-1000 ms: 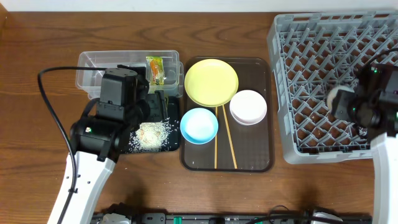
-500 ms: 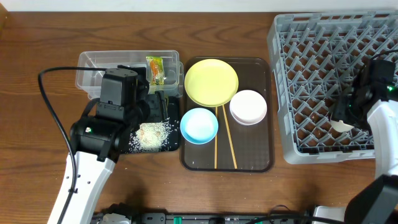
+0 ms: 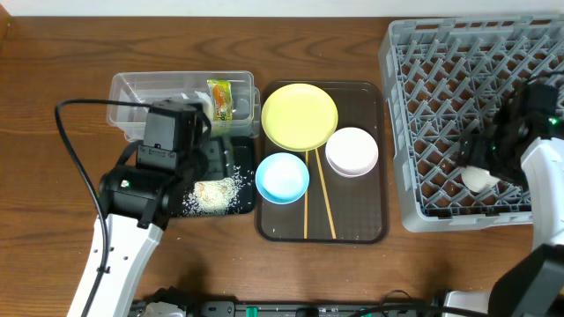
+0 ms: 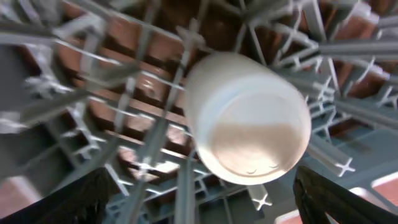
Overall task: Sort waste into correct bins and load items into the dishwasher rack
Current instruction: 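Place the white cup into the dish rack with right gripper, then grasp the pink bowl with right gripper and set it in the rack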
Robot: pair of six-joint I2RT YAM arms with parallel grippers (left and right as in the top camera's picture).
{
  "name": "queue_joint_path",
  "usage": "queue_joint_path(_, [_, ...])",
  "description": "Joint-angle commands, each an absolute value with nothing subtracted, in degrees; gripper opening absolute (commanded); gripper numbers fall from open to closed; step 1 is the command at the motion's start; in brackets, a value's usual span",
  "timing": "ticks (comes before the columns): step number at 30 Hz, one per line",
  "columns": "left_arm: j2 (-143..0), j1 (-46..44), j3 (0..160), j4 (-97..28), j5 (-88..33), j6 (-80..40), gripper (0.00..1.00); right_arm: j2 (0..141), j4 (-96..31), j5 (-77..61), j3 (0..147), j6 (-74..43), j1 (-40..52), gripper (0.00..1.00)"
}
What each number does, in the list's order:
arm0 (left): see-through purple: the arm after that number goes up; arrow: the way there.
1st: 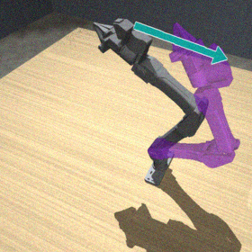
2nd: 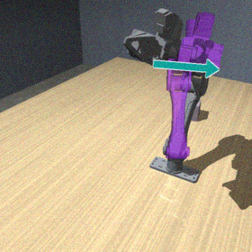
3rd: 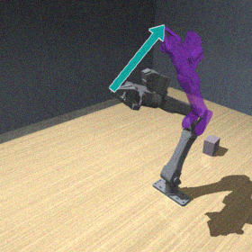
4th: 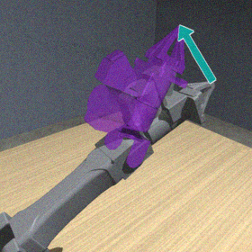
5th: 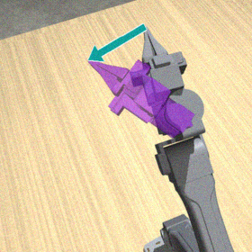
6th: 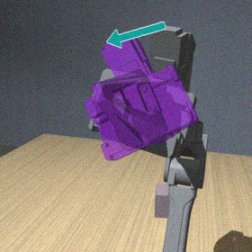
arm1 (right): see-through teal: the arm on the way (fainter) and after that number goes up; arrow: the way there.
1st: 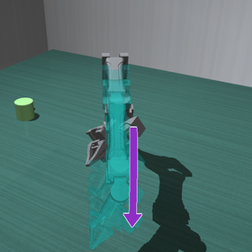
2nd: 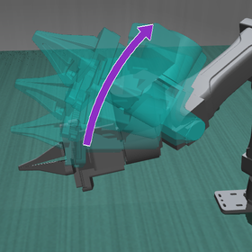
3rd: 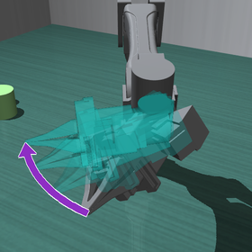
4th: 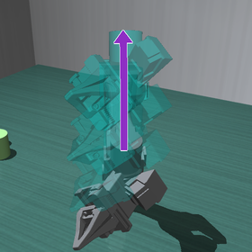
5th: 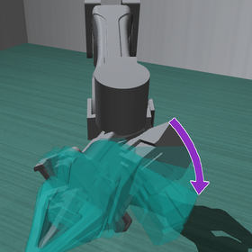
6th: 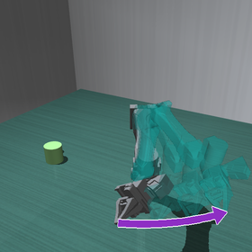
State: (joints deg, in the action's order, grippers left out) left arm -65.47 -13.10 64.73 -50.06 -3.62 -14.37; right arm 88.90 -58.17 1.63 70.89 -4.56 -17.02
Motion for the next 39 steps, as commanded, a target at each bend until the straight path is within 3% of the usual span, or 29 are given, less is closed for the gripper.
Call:
queue_joint_path(1, [-65.5, -11.1, 65.1, -52.4, 5.0, -18.9, 0.75, 84.1, -57.3, -7.9, 75.7, -4.0, -17.1, 0.87])
queue_joint_path(5, [-65.5, -7.7, 65.1, -54.8, 5.6, -23.3, 0.75, 81.0, -54.0, -19.4, 76.4, -2.0, -13.2, 0.82])
queue_joint_path(8, [-65.5, -5.7, 65.1, -55.3, 5.6, -24.6, 0.75, 80.8, -53.2, -19.4, 76.4, -2.0, -7.2, 0.81])
queue_joint_path(16, [-65.5, -5.3, 65.1, -55.3, 5.6, -24.6, 0.76, 86.9, -51.7, -7.4, 76.1, -2.1, 10.0, 0.8])
queue_joint_path(21, [-65.5, -5.3, 65.1, -55.5, 5.6, -24.6, 0.76, 93.9, -49.9, -1.7, 76.1, -6.4, 14.7, 0.76])
queue_joint_path(28, [-65.5, -5.3, 65.1, -55.5, 5.6, -24.6, 0.76, 103.7, -48.8, -1.7, 76.1, -10.4, 15.5, 0.55])
queue_joint_path(34, [-65.5, -5.3, 65.1, -55.5, 5.6, -24.6, 0.76, 109.4, -48.8, -1.7, 76.1, -10.7, 15.5, 0.45])
queue_joint_path(39, [-65.5, -5.3, 65.1, -55.5, 5.6, -24.6, 0.76, 110.3, -48.4, -1.5, 76.1, -10.7, 15.5, 0.18])
